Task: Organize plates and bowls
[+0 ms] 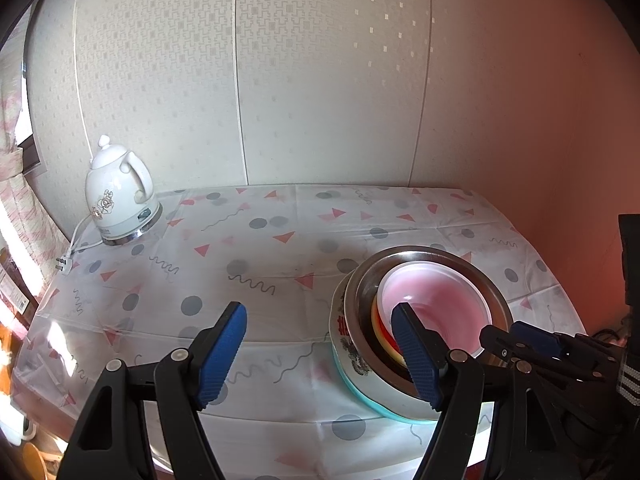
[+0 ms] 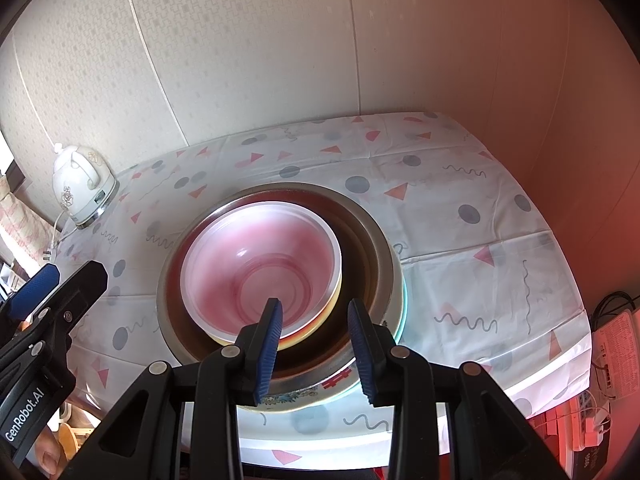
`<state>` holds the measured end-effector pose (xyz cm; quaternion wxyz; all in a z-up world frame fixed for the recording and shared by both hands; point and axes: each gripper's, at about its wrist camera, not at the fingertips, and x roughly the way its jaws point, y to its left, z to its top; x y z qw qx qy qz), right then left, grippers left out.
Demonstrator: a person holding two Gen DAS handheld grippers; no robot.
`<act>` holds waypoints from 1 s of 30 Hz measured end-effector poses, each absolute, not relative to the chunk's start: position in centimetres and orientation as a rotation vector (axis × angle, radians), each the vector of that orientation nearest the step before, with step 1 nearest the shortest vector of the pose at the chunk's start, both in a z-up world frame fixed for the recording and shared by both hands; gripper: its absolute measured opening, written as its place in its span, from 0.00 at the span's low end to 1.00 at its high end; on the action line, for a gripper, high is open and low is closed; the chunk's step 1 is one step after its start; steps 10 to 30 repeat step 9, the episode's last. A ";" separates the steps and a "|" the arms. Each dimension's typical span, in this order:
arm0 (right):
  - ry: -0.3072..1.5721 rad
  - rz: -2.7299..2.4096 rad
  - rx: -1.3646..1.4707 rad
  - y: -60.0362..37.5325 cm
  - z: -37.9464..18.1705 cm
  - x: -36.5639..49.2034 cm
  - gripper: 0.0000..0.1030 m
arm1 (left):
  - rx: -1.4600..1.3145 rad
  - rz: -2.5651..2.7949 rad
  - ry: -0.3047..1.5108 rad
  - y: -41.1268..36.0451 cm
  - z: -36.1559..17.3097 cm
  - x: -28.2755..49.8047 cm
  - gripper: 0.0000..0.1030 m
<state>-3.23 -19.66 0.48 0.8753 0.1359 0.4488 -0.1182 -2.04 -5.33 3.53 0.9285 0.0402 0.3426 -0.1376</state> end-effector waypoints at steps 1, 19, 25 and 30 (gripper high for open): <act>0.937 -0.246 0.285 -19.7 0.4 -3.2 0.33 | 0.083 -0.284 0.703 -5.4 3.5 -2.0 0.73; 0.936 -0.241 0.290 -20.0 0.3 -3.0 0.33 | 0.058 -0.291 0.701 -5.2 3.5 -1.7 0.73; 0.936 -0.241 0.290 -20.0 0.3 -3.0 0.33 | 0.058 -0.291 0.701 -5.2 3.5 -1.7 0.73; 0.936 -0.241 0.290 -20.0 0.3 -3.0 0.33 | 0.058 -0.291 0.701 -5.2 3.5 -1.7 0.73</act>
